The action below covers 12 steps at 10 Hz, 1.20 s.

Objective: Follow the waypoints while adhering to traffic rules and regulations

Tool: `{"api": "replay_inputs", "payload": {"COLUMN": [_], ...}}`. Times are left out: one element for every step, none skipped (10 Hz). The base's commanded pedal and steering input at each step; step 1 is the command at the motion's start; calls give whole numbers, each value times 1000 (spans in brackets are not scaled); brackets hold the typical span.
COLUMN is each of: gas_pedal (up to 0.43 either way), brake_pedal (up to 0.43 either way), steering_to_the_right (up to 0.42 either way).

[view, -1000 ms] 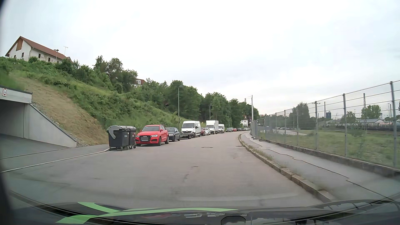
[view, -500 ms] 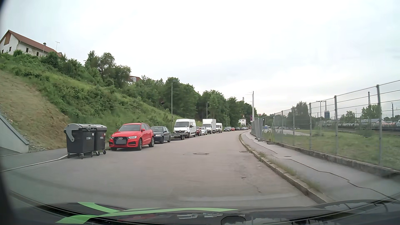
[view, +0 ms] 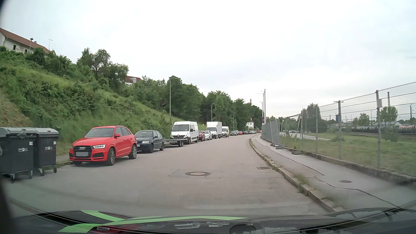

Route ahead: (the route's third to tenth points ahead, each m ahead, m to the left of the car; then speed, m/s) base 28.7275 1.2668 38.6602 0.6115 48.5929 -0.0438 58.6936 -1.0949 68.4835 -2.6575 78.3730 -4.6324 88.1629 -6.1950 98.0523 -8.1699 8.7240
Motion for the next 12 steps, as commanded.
{"api": "replay_inputs", "payload": {"gas_pedal": [0, 0, 20, 20, 28, 28, 39, 59, 79, 67, 67, 87], "brake_pedal": [0, 0, 0, 0, 0, 0, 0, 0, 0, 0, 0, 0], "steering_to_the_right": [8, 8, 8, 8, 8, 8, 8, 9, 9, 9, 9, 9]}}
